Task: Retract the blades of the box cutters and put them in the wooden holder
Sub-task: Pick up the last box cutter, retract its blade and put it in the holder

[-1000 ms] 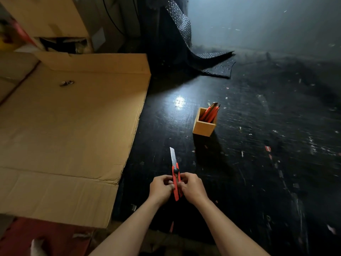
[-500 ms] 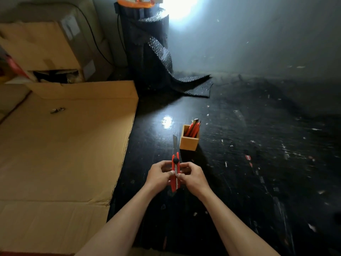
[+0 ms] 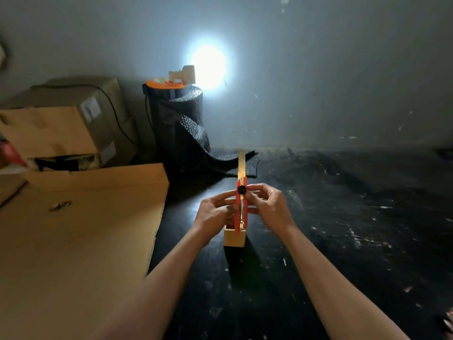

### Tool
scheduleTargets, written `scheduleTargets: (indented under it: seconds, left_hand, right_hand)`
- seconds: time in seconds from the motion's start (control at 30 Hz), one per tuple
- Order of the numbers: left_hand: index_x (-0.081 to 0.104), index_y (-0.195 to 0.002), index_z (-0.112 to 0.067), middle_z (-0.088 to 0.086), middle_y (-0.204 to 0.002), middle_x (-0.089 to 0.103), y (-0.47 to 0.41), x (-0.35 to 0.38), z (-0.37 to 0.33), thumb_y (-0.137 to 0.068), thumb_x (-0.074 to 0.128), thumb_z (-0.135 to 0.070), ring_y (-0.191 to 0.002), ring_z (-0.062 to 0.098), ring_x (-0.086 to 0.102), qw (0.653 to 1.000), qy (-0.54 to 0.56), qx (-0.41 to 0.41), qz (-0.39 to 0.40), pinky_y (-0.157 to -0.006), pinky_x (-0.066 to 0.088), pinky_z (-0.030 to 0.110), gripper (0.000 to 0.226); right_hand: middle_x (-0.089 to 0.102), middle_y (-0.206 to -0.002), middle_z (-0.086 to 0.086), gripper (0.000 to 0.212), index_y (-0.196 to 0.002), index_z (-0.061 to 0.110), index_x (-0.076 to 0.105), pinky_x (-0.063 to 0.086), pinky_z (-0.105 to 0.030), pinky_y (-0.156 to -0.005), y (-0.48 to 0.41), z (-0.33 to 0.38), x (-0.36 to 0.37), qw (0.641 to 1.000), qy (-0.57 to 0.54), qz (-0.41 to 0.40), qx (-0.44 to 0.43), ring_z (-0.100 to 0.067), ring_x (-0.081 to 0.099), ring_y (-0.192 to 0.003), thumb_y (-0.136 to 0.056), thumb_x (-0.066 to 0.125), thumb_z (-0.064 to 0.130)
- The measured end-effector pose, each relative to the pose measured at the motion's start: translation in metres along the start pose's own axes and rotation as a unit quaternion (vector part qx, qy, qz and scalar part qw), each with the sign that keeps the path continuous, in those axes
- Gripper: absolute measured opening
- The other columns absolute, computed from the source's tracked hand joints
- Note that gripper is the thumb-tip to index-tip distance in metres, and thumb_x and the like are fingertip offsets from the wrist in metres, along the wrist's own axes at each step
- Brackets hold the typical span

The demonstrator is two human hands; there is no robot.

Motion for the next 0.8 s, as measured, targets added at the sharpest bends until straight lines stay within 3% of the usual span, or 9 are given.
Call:
scheduleTargets:
  seconds: [0.17,0.23,0.43,0.53,0.67,0.8]
  left_hand:
    - [0.073,-0.122,-0.008,0.008,-0.093,0.082,-0.011,0.007,-0.05,-0.093,0.064,0.011,-0.077,0.02,0.08,0.999,-0.014,0.049,0.002,-0.064,0.065,0.032,0.035]
    - [0.073,-0.12,-0.007,0.01,-0.096,0.081,-0.015,0.009,-0.065,-0.093,0.065,0.011,-0.077,0.02,0.08,0.998,-0.02,0.063,0.0,-0.063,0.065,0.031,0.034]
    - [0.072,-0.121,-0.006,-0.006,-0.081,0.083,-0.022,0.017,-0.094,-0.095,0.061,0.011,-0.072,0.011,0.081,0.995,-0.031,0.094,0.012,-0.058,0.062,0.023,0.034]
    - [0.072,-0.123,-0.007,-0.004,-0.084,0.083,-0.024,0.017,-0.102,-0.095,0.061,0.011,-0.076,0.015,0.082,0.994,-0.034,0.104,0.013,-0.061,0.064,0.027,0.035]
    - [0.072,-0.127,-0.008,0.014,-0.108,0.082,-0.031,0.008,-0.102,-0.096,0.062,0.008,-0.094,0.033,0.081,0.995,-0.016,0.099,-0.004,-0.079,0.067,0.045,0.037]
    - [0.075,-0.124,-0.013,0.015,-0.113,0.08,-0.037,0.001,-0.098,-0.096,0.062,0.005,-0.1,0.037,0.079,0.997,0.023,0.073,-0.002,-0.085,0.064,0.051,0.035]
  right_hand:
    - [0.079,-0.097,-0.014,0.02,-0.109,0.005,0.071,0.067,-0.036,-0.073,-0.018,0.045,-0.011,0.999,0.011,-0.019,-0.046,-0.026,0.08,-0.084,-0.092,0.075,0.014]
    - [0.078,-0.1,-0.005,0.019,-0.112,0.016,0.07,0.066,-0.031,-0.073,-0.026,0.06,-0.015,0.995,0.057,-0.031,-0.069,-0.022,0.079,-0.087,-0.093,0.074,0.016]
    - [0.074,-0.115,0.005,0.023,-0.121,0.025,0.073,0.058,-0.026,-0.086,-0.039,0.091,-0.019,0.975,0.163,-0.056,-0.138,-0.01,0.07,-0.098,-0.1,0.064,0.027]
    - [0.075,-0.104,0.01,0.017,-0.109,0.022,0.077,0.055,-0.018,-0.083,-0.043,0.096,-0.018,0.97,0.184,-0.045,-0.15,-0.004,0.07,-0.089,-0.1,0.064,0.027]
    - [0.078,-0.104,0.001,0.016,-0.106,0.015,0.078,0.061,-0.021,-0.08,-0.048,0.092,-0.014,0.974,0.174,-0.018,-0.144,-0.013,0.075,-0.091,-0.097,0.068,0.024]
    - [0.078,-0.101,-0.001,0.01,-0.102,0.012,0.077,0.058,-0.013,-0.069,-0.043,0.084,-0.009,0.983,0.127,0.011,-0.131,-0.01,0.076,-0.086,-0.096,0.069,0.014]
Point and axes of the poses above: each hand's wrist, its own y-axis away from the middle knuckle, its own x-axis out of the palm, z = x × y, the point moved 10 cm from there along -y, towards the middle knuckle
